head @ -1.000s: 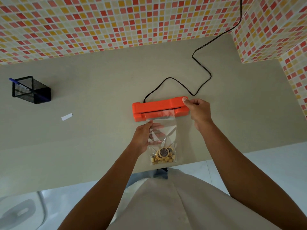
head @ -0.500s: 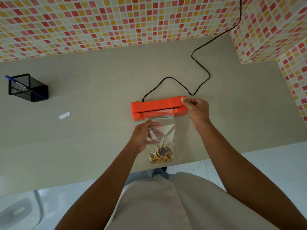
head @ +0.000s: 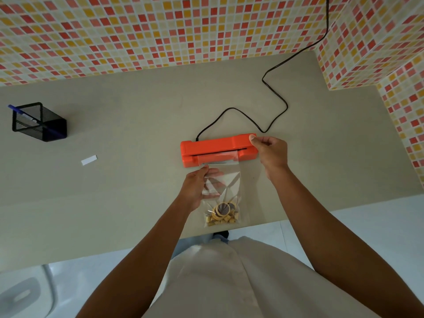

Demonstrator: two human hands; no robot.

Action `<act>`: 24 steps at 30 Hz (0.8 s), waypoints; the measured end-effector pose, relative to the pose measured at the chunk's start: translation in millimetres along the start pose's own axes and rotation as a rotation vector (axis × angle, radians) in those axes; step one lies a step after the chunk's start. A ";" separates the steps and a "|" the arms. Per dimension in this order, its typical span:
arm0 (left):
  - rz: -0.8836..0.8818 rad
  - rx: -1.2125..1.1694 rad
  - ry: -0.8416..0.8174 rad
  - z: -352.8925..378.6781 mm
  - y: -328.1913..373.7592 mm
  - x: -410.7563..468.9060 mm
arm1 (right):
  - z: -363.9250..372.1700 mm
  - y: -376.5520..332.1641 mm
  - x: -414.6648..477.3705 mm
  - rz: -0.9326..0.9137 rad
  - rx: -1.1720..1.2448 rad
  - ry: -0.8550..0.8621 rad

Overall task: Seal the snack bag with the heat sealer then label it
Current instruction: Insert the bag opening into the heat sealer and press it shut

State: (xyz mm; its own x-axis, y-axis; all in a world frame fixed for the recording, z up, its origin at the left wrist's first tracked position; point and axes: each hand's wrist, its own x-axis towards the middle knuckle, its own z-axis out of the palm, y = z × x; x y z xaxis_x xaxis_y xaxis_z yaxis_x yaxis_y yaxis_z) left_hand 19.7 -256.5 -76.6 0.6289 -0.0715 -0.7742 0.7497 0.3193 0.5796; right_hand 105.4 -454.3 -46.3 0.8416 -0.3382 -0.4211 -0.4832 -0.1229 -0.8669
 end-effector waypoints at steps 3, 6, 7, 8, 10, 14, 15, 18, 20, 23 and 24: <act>0.014 0.004 0.002 -0.2 0.5 -0.6 | -0.1 1.3 -2.3 0.000 0.012 0.012; 0.016 0.002 0.003 -1.5 -0.4 0.0 | 0.6 1.3 -4.5 -0.009 0.008 0.024; 0.013 0.004 0.001 -1.5 -0.5 -0.3 | 0.5 1.2 -4.8 -0.014 0.011 0.032; 0.011 0.006 0.003 -1.4 -0.7 -0.4 | 0.5 0.5 -5.4 -0.020 0.015 0.039; 0.010 0.008 0.008 -0.8 -0.2 -1.5 | 0.5 -4.5 -8.7 -0.042 0.026 0.049; 0.019 -0.001 0.012 -0.1 1.4 -5.7 | 3.5 -23.3 -24.2 -0.181 0.036 0.050; 0.024 -0.001 0.018 0.0 1.9 -6.8 | 4.3 -29.2 -29.8 -0.226 0.045 0.039; 0.026 0.001 0.015 1.2 3.9 -11.7 | 6.6 -47.3 -45.9 -0.348 0.058 -0.015; 0.020 0.004 0.003 2.5 4.9 -15.6 | 8.4 -58.7 -55.8 -0.411 0.058 -0.052; 0.035 0.006 -0.021 2.4 5.1 -20.0 | 12.8 -70.8 -66.8 -0.469 0.071 -0.104; 0.043 0.009 -0.027 2.3 5.6 -21.5 | 13.2 -73.0 -69.6 -0.483 0.080 -0.119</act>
State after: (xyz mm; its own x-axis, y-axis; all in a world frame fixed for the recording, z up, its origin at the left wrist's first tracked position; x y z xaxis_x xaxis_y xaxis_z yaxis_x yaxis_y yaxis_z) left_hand 10.8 -255.3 -56.1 0.6654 -0.0832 -0.7418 0.7240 0.3138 0.6143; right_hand 85.4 -409.4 42.8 0.9885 -0.1506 0.0092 -0.0161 -0.1658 -0.9860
